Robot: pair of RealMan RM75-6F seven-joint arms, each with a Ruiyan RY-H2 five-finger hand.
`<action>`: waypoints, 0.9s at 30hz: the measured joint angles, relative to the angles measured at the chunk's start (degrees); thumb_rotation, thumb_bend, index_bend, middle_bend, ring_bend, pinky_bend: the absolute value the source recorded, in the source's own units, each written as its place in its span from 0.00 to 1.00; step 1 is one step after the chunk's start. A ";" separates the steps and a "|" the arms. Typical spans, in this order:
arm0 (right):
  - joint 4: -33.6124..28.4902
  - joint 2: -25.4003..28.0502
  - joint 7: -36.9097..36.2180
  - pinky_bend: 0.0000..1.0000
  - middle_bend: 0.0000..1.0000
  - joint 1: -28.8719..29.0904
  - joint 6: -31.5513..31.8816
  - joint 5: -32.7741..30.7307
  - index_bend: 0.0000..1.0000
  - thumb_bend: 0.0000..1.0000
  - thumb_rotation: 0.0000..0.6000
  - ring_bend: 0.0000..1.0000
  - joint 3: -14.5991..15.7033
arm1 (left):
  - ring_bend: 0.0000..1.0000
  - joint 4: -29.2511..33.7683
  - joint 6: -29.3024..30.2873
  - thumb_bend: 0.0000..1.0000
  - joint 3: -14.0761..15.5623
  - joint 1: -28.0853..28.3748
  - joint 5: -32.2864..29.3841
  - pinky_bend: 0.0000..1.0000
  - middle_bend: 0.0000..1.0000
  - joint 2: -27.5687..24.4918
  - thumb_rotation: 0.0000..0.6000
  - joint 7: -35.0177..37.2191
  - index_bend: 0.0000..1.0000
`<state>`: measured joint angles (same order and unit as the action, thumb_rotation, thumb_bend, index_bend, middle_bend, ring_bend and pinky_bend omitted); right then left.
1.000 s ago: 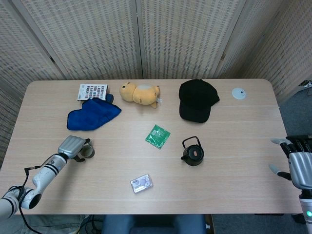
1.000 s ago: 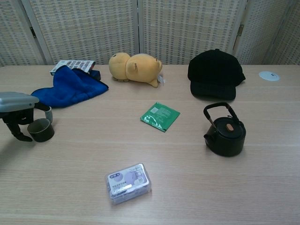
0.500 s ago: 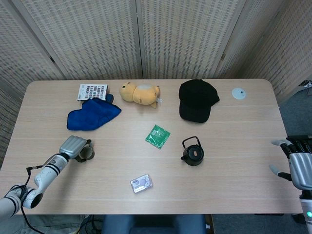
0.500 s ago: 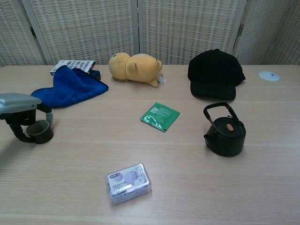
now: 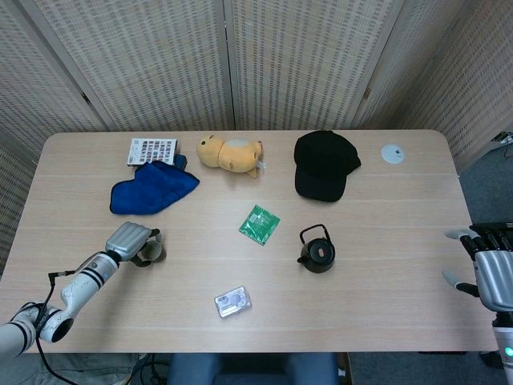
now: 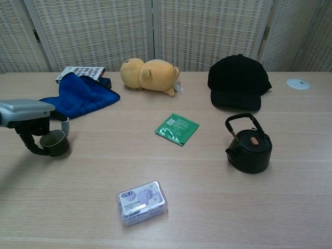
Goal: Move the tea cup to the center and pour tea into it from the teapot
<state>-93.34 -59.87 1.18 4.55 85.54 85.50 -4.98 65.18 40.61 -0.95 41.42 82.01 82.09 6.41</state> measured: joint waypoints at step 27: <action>-3.21 4.45 -0.68 0.19 0.33 -0.45 1.66 2.43 0.32 0.06 1.00 0.20 0.43 | 0.96 2.51 -4.19 0.23 -3.32 10.78 0.71 0.91 0.95 9.68 1.00 -6.87 0.48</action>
<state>-96.55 -55.43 0.49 4.10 87.20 87.92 -4.55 67.69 36.42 -4.26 52.21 82.72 91.76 -0.46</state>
